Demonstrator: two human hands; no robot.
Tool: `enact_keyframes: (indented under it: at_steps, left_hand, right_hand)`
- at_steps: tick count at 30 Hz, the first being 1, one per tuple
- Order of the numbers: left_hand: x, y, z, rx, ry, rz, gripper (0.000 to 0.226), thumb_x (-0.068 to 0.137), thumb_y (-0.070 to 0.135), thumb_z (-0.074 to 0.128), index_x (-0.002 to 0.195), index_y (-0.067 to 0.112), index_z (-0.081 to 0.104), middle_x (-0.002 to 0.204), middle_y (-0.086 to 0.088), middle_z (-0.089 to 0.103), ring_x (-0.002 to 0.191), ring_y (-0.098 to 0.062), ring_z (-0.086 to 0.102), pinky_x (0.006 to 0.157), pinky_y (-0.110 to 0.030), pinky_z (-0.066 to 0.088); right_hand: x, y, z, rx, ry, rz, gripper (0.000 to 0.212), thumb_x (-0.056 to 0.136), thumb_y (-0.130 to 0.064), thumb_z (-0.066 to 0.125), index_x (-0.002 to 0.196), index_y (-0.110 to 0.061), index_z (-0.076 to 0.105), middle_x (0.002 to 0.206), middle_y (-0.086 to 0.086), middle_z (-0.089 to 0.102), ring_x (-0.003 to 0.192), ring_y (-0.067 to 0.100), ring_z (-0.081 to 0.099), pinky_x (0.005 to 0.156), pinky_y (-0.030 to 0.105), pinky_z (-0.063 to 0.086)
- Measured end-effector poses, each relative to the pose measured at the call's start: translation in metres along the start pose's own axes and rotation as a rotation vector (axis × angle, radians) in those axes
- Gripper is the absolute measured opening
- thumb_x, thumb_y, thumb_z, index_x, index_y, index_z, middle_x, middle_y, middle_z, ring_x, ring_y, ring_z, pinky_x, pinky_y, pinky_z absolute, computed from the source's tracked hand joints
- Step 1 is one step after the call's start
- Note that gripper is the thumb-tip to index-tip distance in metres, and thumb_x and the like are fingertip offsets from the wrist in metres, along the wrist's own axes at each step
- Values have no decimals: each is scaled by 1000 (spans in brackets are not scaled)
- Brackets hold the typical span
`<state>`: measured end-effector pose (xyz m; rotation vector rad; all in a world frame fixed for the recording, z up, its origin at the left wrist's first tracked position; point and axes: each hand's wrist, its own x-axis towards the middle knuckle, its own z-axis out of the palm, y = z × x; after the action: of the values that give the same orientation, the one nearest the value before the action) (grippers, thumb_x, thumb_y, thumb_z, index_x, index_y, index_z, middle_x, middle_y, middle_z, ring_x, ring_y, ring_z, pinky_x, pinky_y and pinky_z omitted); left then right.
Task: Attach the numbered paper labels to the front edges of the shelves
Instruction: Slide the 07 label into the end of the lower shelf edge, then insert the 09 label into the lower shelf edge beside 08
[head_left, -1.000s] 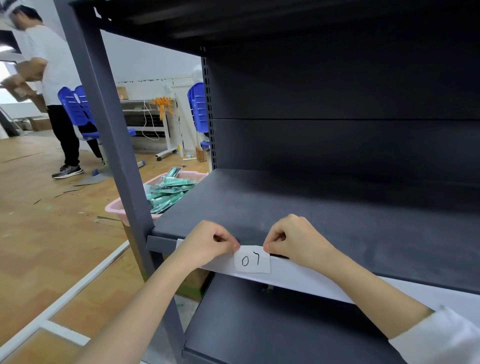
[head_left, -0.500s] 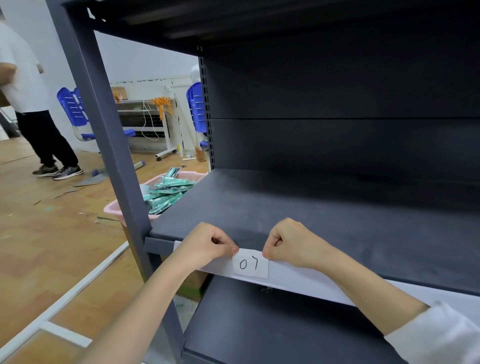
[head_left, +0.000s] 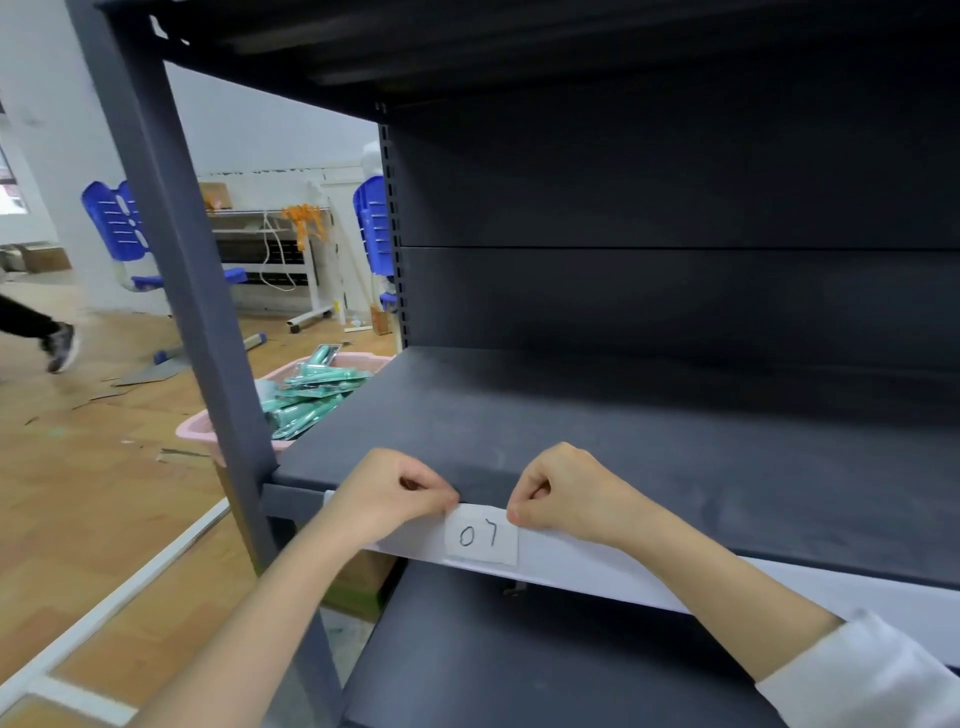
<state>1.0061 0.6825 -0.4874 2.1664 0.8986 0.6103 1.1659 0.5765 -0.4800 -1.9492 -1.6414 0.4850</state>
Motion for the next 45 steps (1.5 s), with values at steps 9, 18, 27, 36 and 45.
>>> enact_keyframes:
  at_steps: [9, 18, 27, 36, 45]
  left_hand:
    - [42, 28, 19, -209, -62, 211, 24, 72, 10, 72, 68, 33, 71, 58, 23, 69, 62, 11, 64, 61, 2, 47]
    - [35, 142, 113, -224, -297, 358, 17, 65, 29, 76, 80, 23, 73, 78, 10, 76, 79, -6, 71, 64, -6, 53]
    - [-15, 232, 220, -103, -145, 361, 16, 65, 43, 72, 80, 39, 68, 73, 38, 67, 74, 20, 60, 92, -22, 39]
    - [-42, 347, 342, -1, 22, 323, 36, 82, 25, 64, 117, 17, 61, 122, 4, 63, 105, -4, 54, 93, -19, 34]
    - [-43, 422, 436, 85, -151, 410, 37, 82, 35, 61, 117, 24, 61, 127, 12, 59, 119, -4, 51, 101, -21, 36]
  right_hand:
    - [-28, 41, -58, 29, 328, 30, 19, 79, -15, 68, 96, -9, 73, 96, 1, 73, 84, 3, 61, 78, 14, 46]
    - [-141, 88, -116, 67, 550, 143, 20, 80, -13, 67, 98, -6, 71, 100, 6, 72, 83, 6, 61, 78, 13, 47]
    - [-256, 183, -195, -33, 554, 131, 22, 83, -18, 64, 104, -10, 69, 107, 2, 70, 89, 8, 61, 70, 7, 43]
    - [-344, 288, -311, -138, 491, 142, 27, 86, -21, 60, 111, -12, 66, 114, 1, 68, 106, 13, 61, 87, 18, 42]
    - [-394, 350, -366, -119, 466, 216, 18, 85, -18, 61, 99, -13, 71, 89, -8, 64, 89, 8, 60, 85, 22, 44]
